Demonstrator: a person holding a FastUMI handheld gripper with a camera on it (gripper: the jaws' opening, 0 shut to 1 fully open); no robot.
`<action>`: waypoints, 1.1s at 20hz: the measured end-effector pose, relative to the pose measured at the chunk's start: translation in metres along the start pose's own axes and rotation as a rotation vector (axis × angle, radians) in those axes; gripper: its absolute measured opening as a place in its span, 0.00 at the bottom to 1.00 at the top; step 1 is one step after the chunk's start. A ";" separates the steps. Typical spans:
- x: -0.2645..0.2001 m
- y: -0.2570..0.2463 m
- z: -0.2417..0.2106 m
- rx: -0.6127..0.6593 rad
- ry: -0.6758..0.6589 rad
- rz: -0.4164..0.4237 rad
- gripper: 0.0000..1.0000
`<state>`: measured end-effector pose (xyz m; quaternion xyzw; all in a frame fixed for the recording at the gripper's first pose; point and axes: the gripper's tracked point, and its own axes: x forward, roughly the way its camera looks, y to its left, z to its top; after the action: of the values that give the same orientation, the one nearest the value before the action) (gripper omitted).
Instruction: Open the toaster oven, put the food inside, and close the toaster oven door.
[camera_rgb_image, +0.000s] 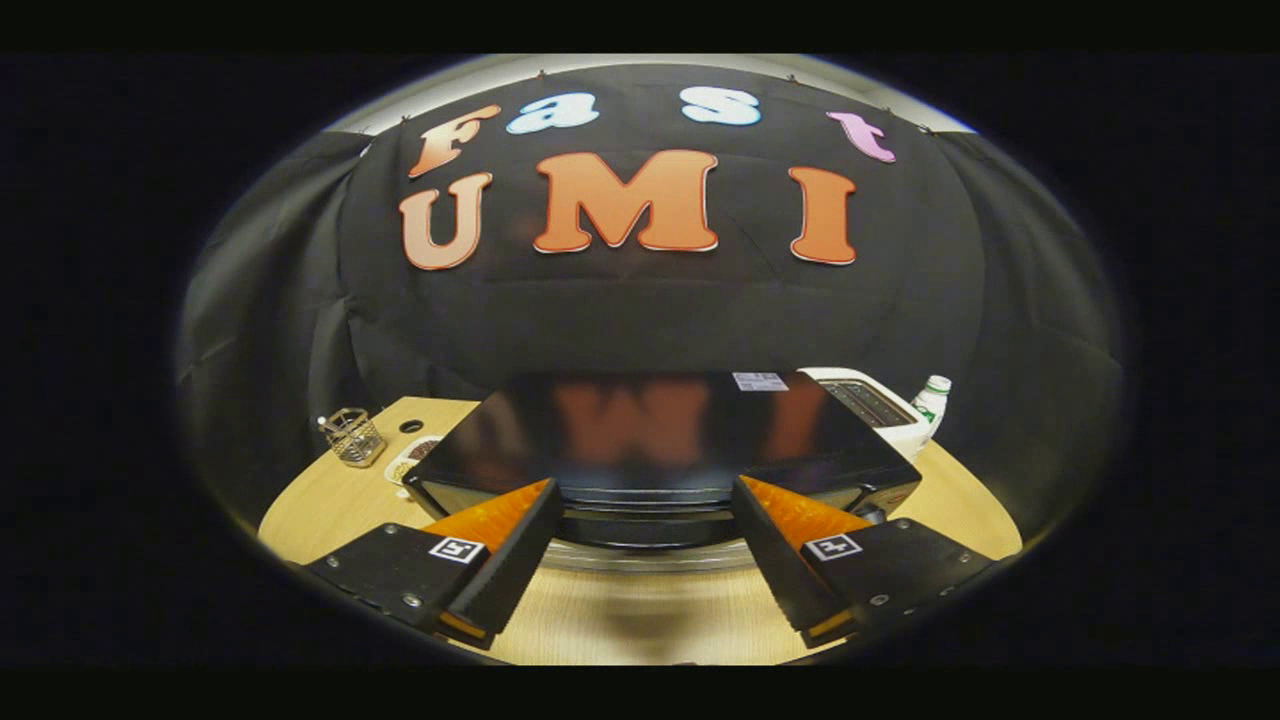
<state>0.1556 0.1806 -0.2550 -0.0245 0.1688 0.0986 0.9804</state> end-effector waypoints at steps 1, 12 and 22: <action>0.000 0.000 0.000 -0.007 -0.005 -0.001 1.00; -0.025 0.000 -0.014 -0.016 0.015 -0.015 1.00; -0.063 0.000 -0.052 0.027 0.062 -0.035 0.99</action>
<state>0.0806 0.1651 -0.2831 -0.0174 0.2002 0.0785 0.9765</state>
